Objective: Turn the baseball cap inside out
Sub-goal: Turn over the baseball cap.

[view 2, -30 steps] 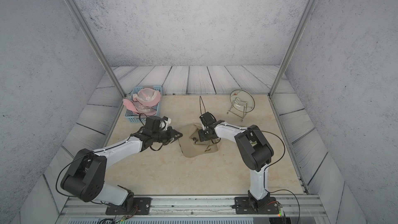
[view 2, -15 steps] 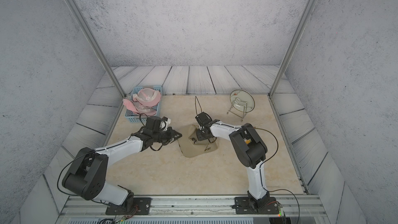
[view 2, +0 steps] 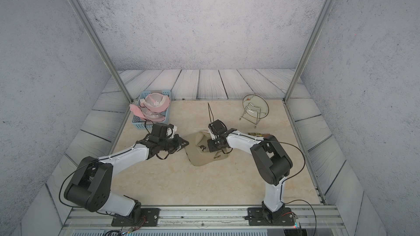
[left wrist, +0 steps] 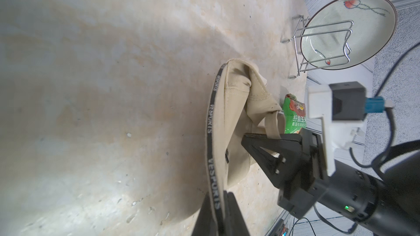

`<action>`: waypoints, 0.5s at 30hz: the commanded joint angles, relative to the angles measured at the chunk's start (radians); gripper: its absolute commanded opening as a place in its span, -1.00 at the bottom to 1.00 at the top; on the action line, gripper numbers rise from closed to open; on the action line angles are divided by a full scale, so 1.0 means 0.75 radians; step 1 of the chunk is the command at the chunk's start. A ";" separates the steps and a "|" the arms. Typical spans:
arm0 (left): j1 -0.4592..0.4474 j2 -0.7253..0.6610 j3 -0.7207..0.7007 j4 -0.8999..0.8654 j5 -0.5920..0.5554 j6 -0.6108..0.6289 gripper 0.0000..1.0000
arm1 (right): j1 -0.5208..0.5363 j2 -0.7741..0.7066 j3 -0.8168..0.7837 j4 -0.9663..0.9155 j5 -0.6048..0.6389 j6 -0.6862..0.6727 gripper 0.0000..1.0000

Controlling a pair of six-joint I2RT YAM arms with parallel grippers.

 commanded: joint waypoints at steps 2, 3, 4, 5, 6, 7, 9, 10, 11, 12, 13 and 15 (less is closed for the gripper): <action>0.010 0.006 0.005 -0.071 -0.018 0.080 -1.00 | 0.000 -0.018 -0.022 -0.083 0.067 0.010 -0.76; 0.010 0.009 0.002 -0.069 -0.020 0.077 -1.00 | 0.000 -0.016 -0.035 -0.084 0.086 0.026 -0.66; 0.010 0.007 -0.003 -0.064 -0.022 0.072 -1.00 | -0.001 -0.014 -0.047 -0.083 0.107 0.042 -0.62; 0.010 0.005 -0.007 -0.059 -0.023 0.070 -1.00 | 0.000 -0.017 -0.062 -0.079 0.123 0.054 -0.57; 0.010 0.007 -0.007 -0.057 -0.022 0.071 -1.00 | 0.000 -0.019 -0.070 -0.077 0.146 0.070 -0.50; 0.010 0.007 -0.008 -0.058 -0.019 0.072 -1.00 | 0.000 -0.018 -0.076 -0.079 0.162 0.080 -0.45; 0.010 0.011 -0.004 -0.058 -0.014 0.074 -1.00 | 0.000 -0.013 -0.078 -0.079 0.188 0.099 -0.36; 0.010 0.013 -0.004 -0.055 -0.010 0.074 -1.00 | 0.000 -0.011 -0.075 -0.080 0.195 0.108 -0.33; 0.010 0.015 -0.004 -0.055 -0.010 0.076 -1.00 | 0.000 -0.007 -0.071 -0.077 0.196 0.113 -0.31; 0.010 0.016 -0.003 -0.055 -0.009 0.077 -1.00 | 0.000 -0.006 -0.067 -0.076 0.196 0.121 -0.29; 0.010 0.017 -0.005 -0.054 -0.009 0.076 -1.00 | 0.000 -0.004 -0.065 -0.073 0.199 0.132 -0.28; 0.010 0.018 -0.005 -0.057 -0.009 0.081 -1.00 | -0.001 -0.003 -0.061 -0.072 0.212 0.146 -0.27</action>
